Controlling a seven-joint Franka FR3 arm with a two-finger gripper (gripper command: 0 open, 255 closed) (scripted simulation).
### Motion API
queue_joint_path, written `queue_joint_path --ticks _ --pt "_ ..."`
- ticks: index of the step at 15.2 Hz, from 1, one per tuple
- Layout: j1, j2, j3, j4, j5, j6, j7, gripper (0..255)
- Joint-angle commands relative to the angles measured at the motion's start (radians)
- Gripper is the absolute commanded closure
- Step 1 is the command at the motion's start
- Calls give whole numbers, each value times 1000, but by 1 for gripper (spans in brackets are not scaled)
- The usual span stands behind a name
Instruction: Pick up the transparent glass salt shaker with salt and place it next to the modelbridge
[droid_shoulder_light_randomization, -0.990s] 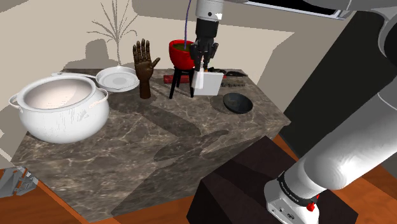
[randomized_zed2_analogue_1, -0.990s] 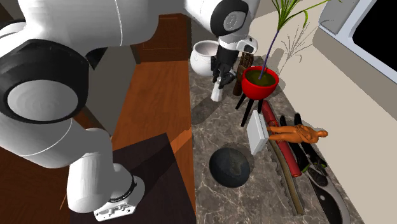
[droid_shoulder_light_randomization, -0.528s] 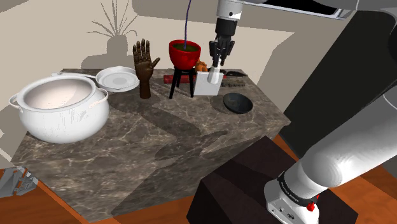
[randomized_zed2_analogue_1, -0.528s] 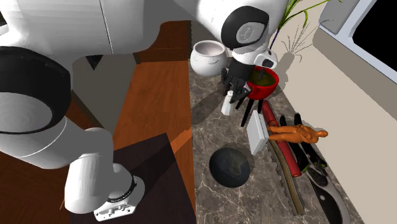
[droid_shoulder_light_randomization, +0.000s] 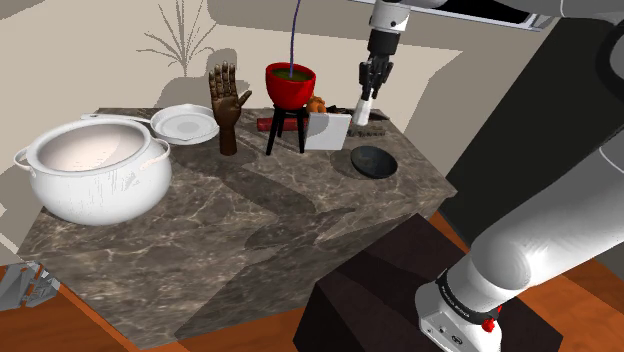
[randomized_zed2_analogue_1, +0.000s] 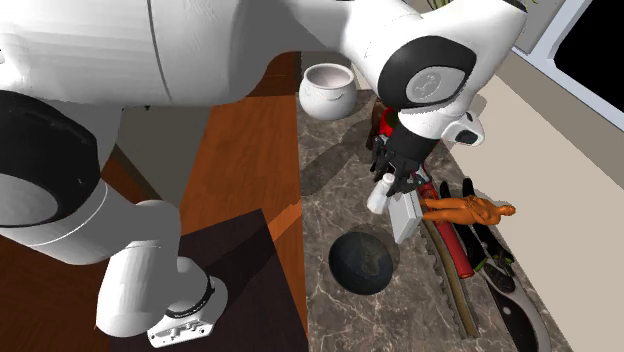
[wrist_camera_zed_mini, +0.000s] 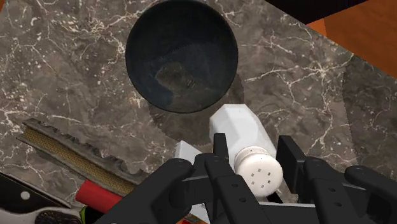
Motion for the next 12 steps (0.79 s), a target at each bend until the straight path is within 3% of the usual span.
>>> queue_joint_path --ticks 1,12 --pt "-23 6 -25 6 -8 -1 -49 255" --pt "-148 141 -149 172 -39 -36 -294 255"
